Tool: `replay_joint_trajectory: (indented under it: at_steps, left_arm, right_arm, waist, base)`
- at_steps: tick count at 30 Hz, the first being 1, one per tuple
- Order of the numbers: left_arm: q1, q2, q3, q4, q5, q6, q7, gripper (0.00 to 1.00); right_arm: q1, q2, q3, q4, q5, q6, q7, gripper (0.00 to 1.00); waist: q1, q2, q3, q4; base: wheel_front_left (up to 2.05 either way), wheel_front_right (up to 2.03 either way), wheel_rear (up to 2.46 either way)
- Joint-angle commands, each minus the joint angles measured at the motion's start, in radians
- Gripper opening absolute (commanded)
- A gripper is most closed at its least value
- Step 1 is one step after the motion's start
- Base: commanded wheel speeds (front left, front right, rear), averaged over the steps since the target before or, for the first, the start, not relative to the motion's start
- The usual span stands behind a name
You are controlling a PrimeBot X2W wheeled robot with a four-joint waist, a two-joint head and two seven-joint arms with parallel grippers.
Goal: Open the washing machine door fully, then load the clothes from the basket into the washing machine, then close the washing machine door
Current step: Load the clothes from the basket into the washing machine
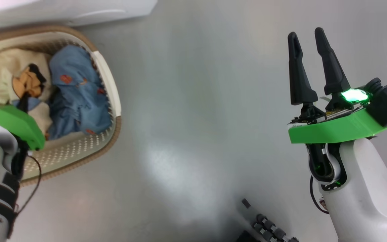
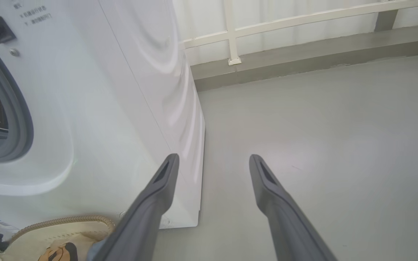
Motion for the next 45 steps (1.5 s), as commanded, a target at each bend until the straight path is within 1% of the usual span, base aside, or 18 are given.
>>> replay_joint_trajectory:
  at_steps: [1, 11, 17, 19, 21, 24, 29, 38, 39, 45]
  left_arm:
    - [0.04, 0.027, 0.009, -0.02, -0.018, 0.001, -0.024, 0.0]
    - [0.129, -0.005, -0.028, -0.068, -0.109, 0.001, -0.116, 0.0]
    - [0.178, -0.015, -0.034, -0.108, -0.141, 0.001, -0.137, 0.0]
    - [0.192, -0.012, -0.02, -0.14, -0.142, 0.001, -0.138, 0.0]
    - [0.213, -0.008, 0.004, -0.178, -0.133, 0.001, -0.138, 0.0]
    - [0.254, -0.005, 0.065, -0.235, -0.11, 0.003, -0.138, 0.0]
    - [0.345, -0.021, 0.177, -0.36, -0.036, 0.012, -0.139, 0.0]
    - [0.505, -0.087, 0.377, -0.615, 0.122, 0.02, -0.139, 0.0]
    - [0.505, -0.087, 0.377, -0.615, 0.122, 0.02, -0.139, 0.0]
    - [0.601, -0.144, 0.479, -0.761, 0.208, 0.018, -0.139, 0.0]
  right_arm:
    - [0.047, -0.005, 0.009, -0.016, -0.011, 0.004, -0.008, 1.0]
    - [0.091, -0.036, -0.012, 0.0, -0.012, 0.004, -0.008, 1.0]
    - [0.124, -0.058, -0.027, 0.006, -0.01, 0.004, -0.008, 1.0]
    - [0.134, -0.065, -0.031, 0.008, -0.009, 0.004, -0.008, 1.0]
    - [0.144, -0.071, -0.035, 0.01, -0.009, 0.004, -0.008, 1.0]
    - [0.161, -0.079, -0.038, 0.014, -0.009, 0.004, -0.008, 1.0]
    - [0.198, -0.094, -0.052, 0.016, -0.005, 0.004, -0.008, 1.0]
    - [0.254, -0.124, -0.082, 0.016, -0.004, 0.004, -0.008, 1.0]
    - [0.254, -0.124, -0.082, 0.016, -0.004, 0.004, -0.008, 1.0]
    - [0.286, -0.137, -0.096, 0.015, -0.007, 0.004, -0.008, 1.0]
  waist:
    - [0.0, 0.0, -0.05, 0.032]
    - [0.0, 0.0, -0.18, 0.084]
    - [0.0, 0.0, -0.253, 0.113]
    - [0.0, 0.0, -0.275, 0.121]
    - [0.0, 0.0, -0.296, 0.127]
    - [0.0, 0.0, -0.331, 0.135]
    - [0.0, 0.0, -0.383, 0.149]
    - [0.0, 0.0, -0.446, 0.178]
    - [0.0, 0.0, -0.446, 0.178]
    - [0.0, 0.0, -0.473, 0.197]
  base:
    - [0.0, 0.0, 0.0]
    - [0.0, 0.0, 0.0]
    - [0.0, 0.0, 0.0]
    - [0.0, 0.0, 0.0]
    - [0.0, 0.0, 0.0]
    - [0.0, 0.0, 0.0]
    - [0.0, 0.0, 0.0]
    - [0.0, 0.0, 0.0]
    - [0.0, 0.0, 0.0]
    - [0.0, 0.0, 0.0]
